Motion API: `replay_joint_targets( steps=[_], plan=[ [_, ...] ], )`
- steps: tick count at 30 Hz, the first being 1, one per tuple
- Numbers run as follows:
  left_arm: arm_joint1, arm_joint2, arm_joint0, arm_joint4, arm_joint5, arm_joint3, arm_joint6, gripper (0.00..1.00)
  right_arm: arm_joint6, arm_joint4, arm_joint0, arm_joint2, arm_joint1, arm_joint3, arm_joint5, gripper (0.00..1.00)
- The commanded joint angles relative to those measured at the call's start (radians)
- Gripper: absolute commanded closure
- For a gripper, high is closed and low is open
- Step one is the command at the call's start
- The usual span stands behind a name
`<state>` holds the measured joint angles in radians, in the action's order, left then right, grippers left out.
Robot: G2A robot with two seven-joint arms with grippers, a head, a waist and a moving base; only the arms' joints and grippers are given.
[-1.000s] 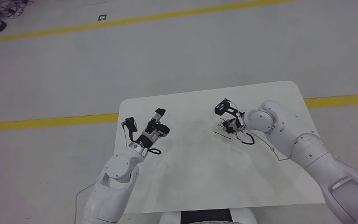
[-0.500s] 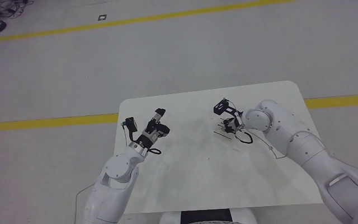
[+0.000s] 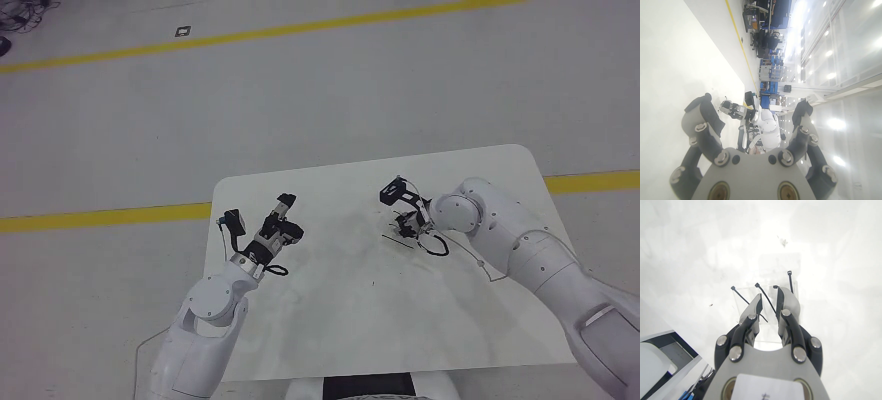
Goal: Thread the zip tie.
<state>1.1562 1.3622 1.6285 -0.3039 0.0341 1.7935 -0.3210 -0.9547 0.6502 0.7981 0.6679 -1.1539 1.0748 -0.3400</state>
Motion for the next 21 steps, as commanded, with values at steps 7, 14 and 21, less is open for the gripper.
replay_joint_targets(
  steps=[7, 14, 21],
  plan=[
    [0.0, 0.0, 0.0, 0.0, 0.0, 0.0, 0.0, 0.0, 0.018, -0.009, -0.014, -0.02, -0.001, -0.02, 0.0, 0.76],
    [0.0, 0.0, 0.0, 0.0, 0.0, 0.0, 0.0, 0.0, 0.026, -0.015, -0.021, -0.039, 0.002, -0.02, 0.0, 0.74],
    [0.0, 0.0, 0.0, 0.0, 0.0, 0.0, 0.0, 0.0, 0.032, -0.045, -0.035, -0.062, 0.003, -0.037, 0.0, 0.8]
  ],
)
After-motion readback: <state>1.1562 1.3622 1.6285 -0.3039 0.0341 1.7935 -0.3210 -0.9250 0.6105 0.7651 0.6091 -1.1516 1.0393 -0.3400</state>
